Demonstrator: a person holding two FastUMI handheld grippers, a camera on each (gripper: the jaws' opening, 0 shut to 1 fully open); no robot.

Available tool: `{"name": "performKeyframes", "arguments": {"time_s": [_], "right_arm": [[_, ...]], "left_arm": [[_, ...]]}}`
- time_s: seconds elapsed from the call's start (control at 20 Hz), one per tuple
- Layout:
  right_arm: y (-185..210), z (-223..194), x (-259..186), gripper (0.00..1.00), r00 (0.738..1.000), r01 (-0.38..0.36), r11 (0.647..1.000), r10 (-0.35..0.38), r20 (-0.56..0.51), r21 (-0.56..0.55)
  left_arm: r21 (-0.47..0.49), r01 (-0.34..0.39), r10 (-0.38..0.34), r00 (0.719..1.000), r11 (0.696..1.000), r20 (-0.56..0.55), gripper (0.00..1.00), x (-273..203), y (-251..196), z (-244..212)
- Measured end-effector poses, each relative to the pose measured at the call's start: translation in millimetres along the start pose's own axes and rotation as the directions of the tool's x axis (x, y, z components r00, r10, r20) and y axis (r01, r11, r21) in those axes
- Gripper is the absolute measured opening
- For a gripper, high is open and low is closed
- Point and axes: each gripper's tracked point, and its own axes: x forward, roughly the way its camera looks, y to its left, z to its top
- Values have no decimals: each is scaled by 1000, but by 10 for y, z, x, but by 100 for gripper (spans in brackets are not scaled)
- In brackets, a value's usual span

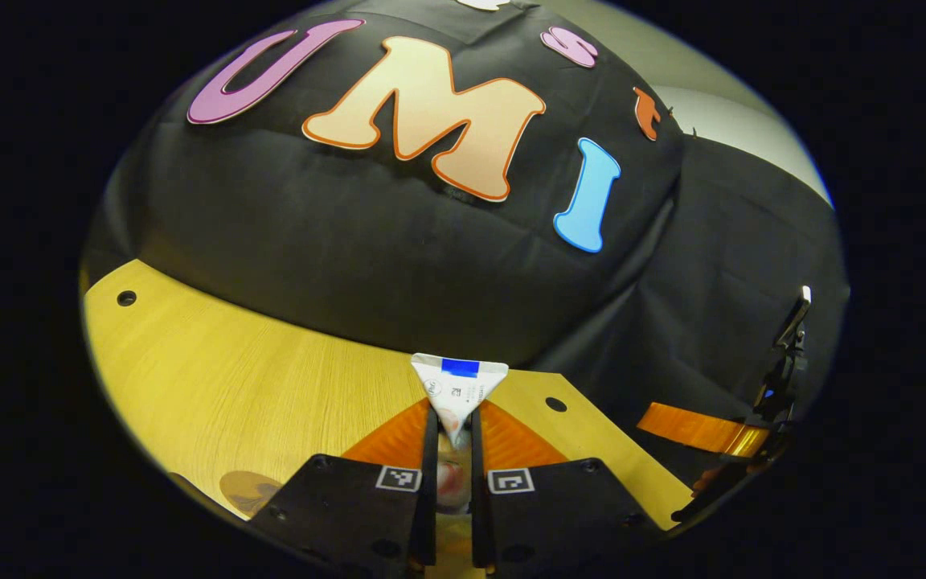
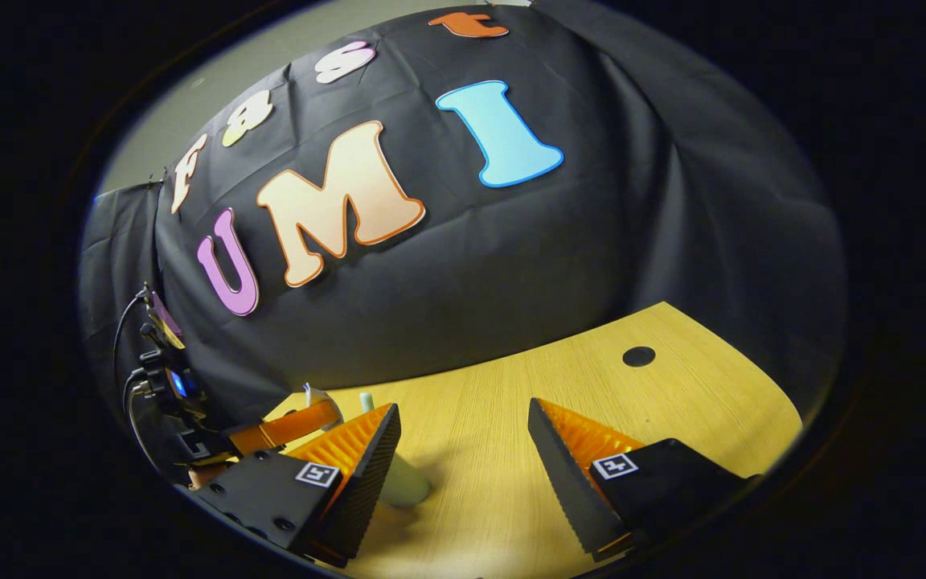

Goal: Put the toothbrush and toothpaste on the desktop into the cup, then pick up the cup and place it on the coaster on the desktop.

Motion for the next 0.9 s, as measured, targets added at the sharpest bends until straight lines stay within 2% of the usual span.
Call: {"name": "performKeyframes", "arguments": {"time_s": [0.1,0.15,0.2,0.3,0.35,0.45,0.55,0.9], "right_arm": [[24,-1,-32,98,1000,-1,1000,1,-6,-1],[49,9,-44,98,1000,-3,1000,3,-6,0],[68,13,-59,98,1000,-4,1000,4,-5,-1],[125,27,-91,98,1000,-9,1000,9,-4,0],[156,32,-113,95,1000,-11,1000,11,-7,4],[236,22,-134,98,1000,-15,1000,15,-16,10],[323,8,-182,98,999,-21,1000,21,-25,5],[701,-211,-260,98,993,-32,998,26,-112,-56]], "left_arm": [[-17,1,-1,1000,1000,9,26,-59,-23,34],[-14,-16,16,1000,1000,11,48,-96,6,49],[-6,-30,30,1000,1000,10,47,-134,34,40],[5,-42,42,999,999,-2,58,-232,71,26],[13,-49,49,999,999,-1,63,-271,82,41],[32,-70,70,998,997,5,74,-396,122,89],[46,-82,81,997,996,8,78,-541,167,129],[53,-133,134,991,990,-11,79,-1174,542,132]]}}
